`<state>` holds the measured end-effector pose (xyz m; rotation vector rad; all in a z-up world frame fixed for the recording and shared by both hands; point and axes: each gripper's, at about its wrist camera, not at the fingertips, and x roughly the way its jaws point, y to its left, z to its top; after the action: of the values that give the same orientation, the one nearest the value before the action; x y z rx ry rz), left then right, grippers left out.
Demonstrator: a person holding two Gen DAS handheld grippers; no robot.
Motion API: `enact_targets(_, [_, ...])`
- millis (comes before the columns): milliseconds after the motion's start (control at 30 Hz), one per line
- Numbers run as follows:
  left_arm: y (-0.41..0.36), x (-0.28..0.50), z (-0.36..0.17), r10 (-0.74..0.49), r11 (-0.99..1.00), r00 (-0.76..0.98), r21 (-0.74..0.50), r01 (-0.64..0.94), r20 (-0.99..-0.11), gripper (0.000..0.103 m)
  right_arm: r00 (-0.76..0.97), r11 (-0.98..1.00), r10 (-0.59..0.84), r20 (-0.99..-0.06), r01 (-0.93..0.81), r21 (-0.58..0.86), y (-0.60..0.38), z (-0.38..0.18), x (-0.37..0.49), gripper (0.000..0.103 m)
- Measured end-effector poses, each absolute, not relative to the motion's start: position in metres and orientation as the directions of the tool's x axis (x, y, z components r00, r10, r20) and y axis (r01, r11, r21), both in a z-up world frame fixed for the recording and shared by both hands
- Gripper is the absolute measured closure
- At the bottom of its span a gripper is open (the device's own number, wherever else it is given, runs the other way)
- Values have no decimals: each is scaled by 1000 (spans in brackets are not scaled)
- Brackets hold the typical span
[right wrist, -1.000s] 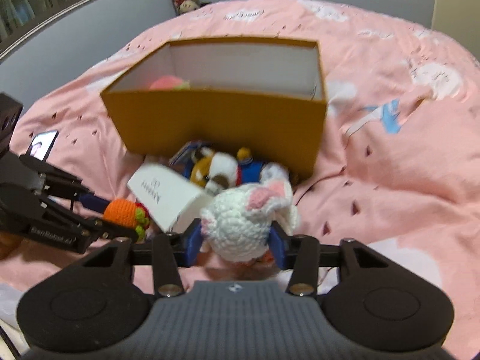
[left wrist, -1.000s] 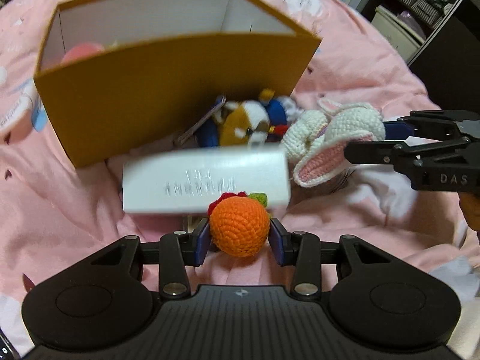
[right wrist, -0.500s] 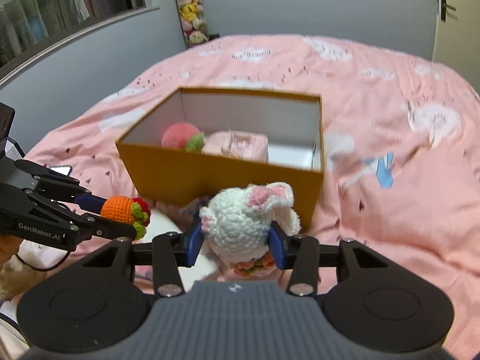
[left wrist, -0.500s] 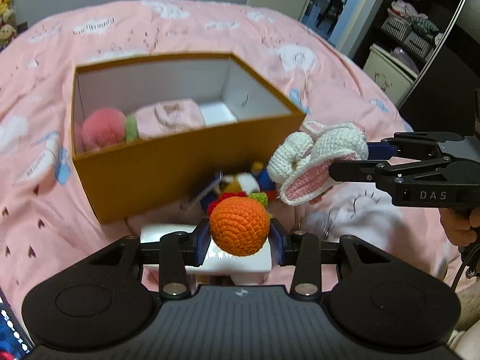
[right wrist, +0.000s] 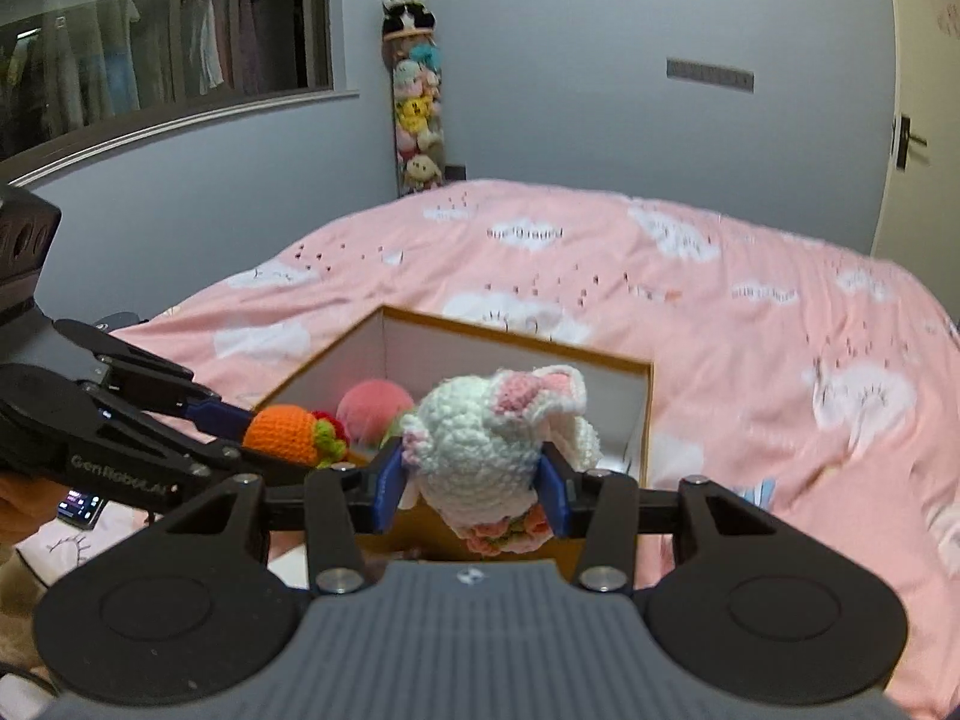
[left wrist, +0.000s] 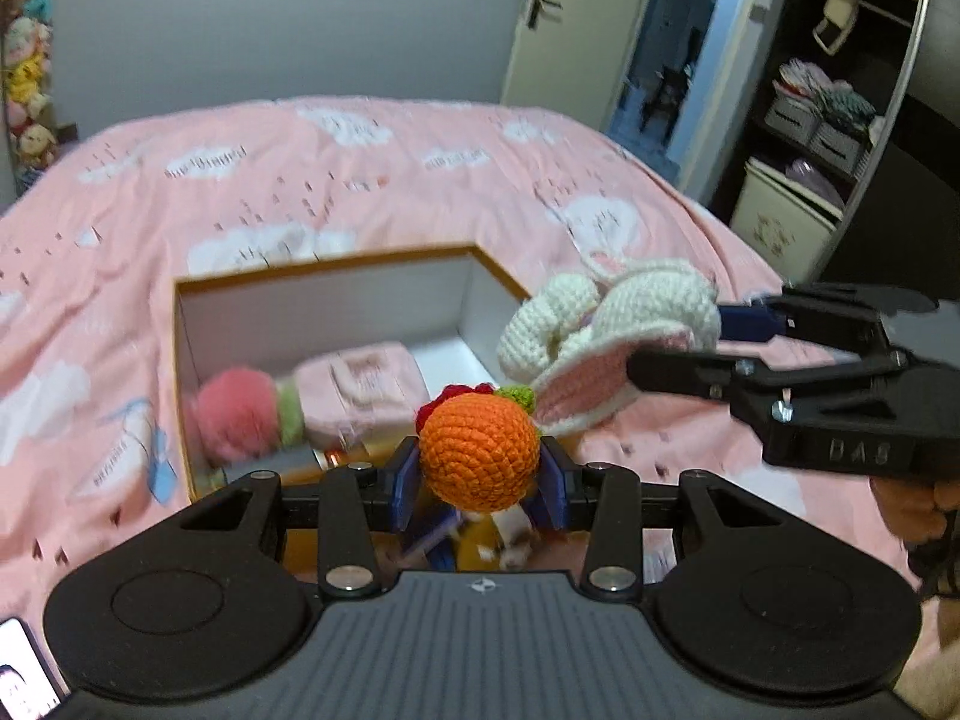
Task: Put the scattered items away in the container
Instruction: 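Carry the orange ball and white bunny over the box, then lower both items into the box and open both grippers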
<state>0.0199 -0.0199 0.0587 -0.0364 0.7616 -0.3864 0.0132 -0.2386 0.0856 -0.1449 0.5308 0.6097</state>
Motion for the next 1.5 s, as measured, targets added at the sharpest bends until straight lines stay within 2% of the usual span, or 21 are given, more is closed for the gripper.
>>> enact_targets(267, [-21, 41, 68, -300, 952, 746, -144, 268, -595, 56, 741, 827, 493, -456, -563, -20, -225, 91, 28, 54])
enact_targets(467, [-23, 63, 56, -241, 970, 776, -122, 210, -583, 56, 775, 838, 462, -431, -540, -74, -212, 79, 45, 54])
enact_targets(667, [-24, 89, 35, -203, 979, 765, -112, 170, -612, 56, 771, 844, 448, -452, -532, -70, -205, 54, 76, 54])
enact_targets(1233, [-27, 149, -31, -219, 975, 616, -192, 110, -756, 56, 703, 836, 383, -599, -540, -99, -188, 3, 134, 54])
enact_targets(1500, [-34, 157, -48, -224, 974, 566, -202, 102, -794, 56, 683, 849, 341, -646, -519, -100, -193, -12, 140, 53])
